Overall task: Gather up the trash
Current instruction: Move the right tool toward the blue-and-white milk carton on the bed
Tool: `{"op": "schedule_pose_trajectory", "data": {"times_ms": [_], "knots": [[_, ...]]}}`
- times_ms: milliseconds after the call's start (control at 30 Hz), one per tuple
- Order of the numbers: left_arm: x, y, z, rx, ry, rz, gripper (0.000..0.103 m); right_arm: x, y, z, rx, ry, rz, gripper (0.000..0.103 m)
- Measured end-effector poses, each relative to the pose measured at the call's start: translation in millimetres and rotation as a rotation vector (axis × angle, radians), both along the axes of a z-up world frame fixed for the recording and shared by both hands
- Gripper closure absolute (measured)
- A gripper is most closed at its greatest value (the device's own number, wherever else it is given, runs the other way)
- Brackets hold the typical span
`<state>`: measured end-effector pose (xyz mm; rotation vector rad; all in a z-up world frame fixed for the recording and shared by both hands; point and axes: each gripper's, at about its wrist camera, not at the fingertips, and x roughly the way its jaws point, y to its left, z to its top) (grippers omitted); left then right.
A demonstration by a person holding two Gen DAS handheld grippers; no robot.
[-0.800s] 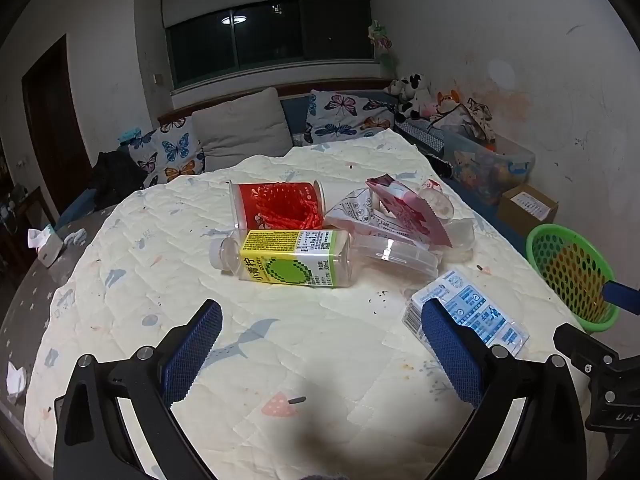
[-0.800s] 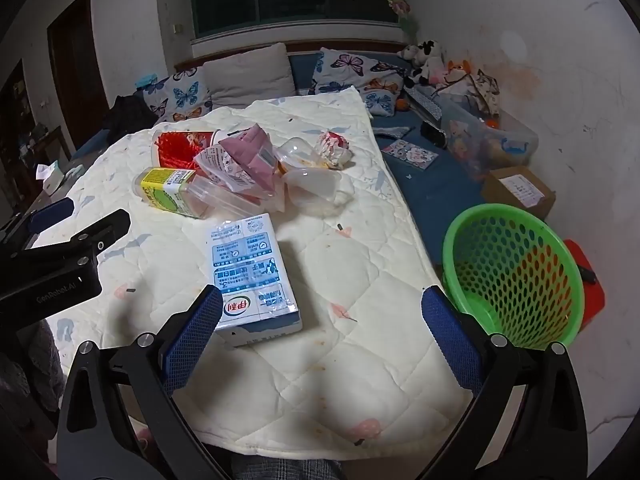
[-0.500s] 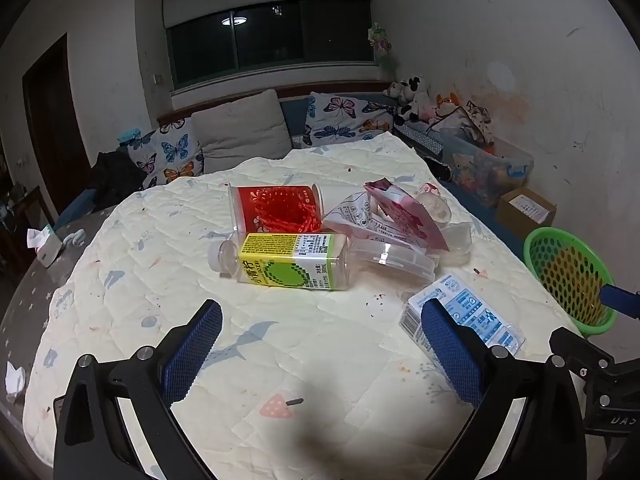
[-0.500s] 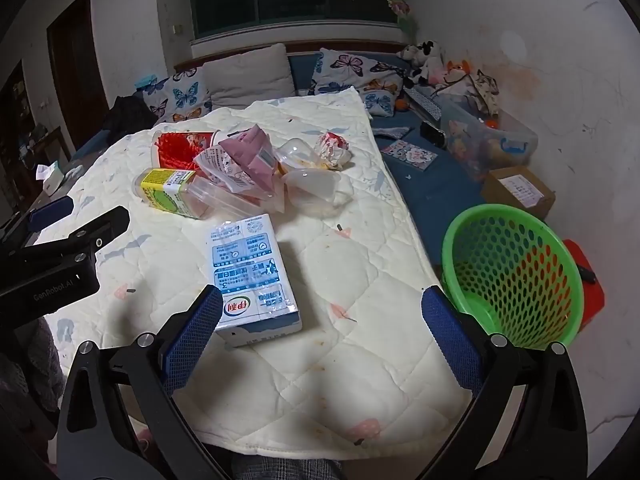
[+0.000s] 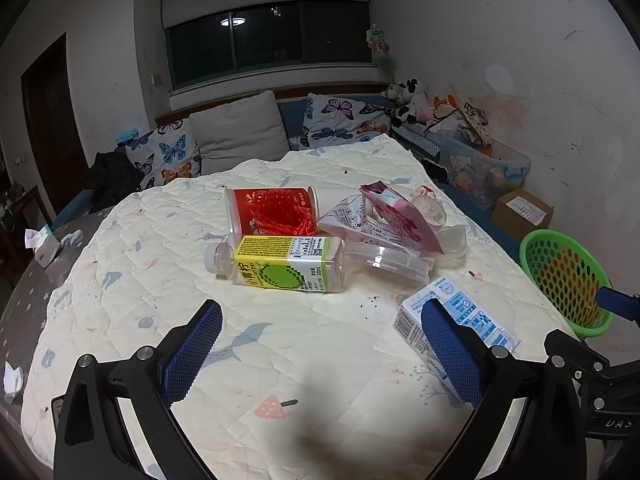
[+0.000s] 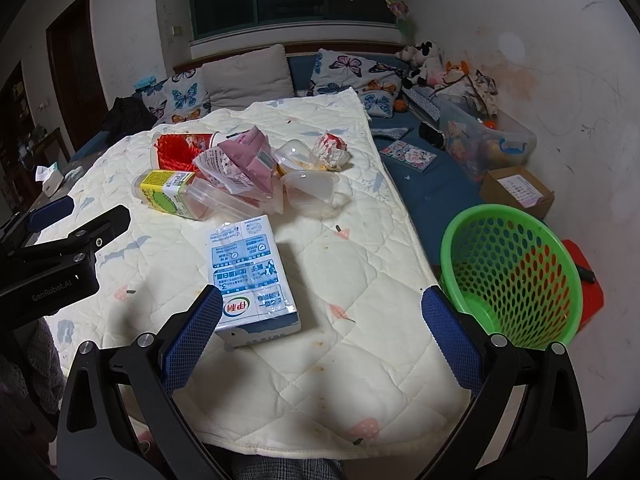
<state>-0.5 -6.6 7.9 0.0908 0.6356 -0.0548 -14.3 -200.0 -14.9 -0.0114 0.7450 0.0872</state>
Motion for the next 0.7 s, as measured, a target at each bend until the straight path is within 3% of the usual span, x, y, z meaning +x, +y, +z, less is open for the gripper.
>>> {"op": "schedule_pose_trajectory", "data": {"times_ms": [700], "knots": [[0.3, -5.0, 1.4, -0.001, -0.008, -0.008, 0.006, -0.9, 1.3, 0.8, -0.004, -0.006, -0.002, 0.004]]}}
